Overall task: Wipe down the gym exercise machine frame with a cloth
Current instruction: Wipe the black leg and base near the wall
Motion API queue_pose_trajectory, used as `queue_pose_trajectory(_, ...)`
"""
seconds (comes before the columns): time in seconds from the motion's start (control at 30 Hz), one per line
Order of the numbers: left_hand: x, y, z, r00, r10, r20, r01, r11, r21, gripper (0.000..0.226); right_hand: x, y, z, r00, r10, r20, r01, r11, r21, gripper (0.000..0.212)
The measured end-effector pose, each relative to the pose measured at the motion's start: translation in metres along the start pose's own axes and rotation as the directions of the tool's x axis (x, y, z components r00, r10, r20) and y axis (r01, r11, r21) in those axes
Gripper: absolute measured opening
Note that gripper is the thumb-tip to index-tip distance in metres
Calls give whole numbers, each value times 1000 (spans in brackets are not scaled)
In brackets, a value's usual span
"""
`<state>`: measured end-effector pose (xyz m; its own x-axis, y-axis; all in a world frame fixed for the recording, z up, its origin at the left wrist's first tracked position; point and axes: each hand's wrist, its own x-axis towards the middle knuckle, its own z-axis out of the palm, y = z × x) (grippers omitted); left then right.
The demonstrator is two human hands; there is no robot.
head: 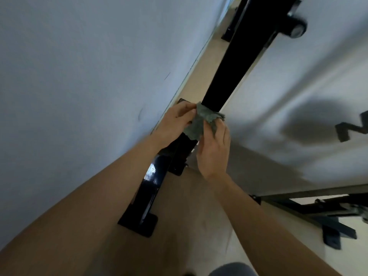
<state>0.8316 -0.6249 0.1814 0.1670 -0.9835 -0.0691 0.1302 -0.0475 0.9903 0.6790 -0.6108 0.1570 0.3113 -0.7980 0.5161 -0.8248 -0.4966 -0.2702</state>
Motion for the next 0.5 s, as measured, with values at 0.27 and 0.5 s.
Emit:
queue_pose_trajectory(0.27,5,-136,0,959,277,-59,-227,876,425,17,-74,41,119,999,25,-24,-24,997,73,43)
queue_pose_trajectory(0.5,0,-165,-1,903,386,-190,-219,793,569,6,-97,40,156,989,135,54,-145,898,416,48)
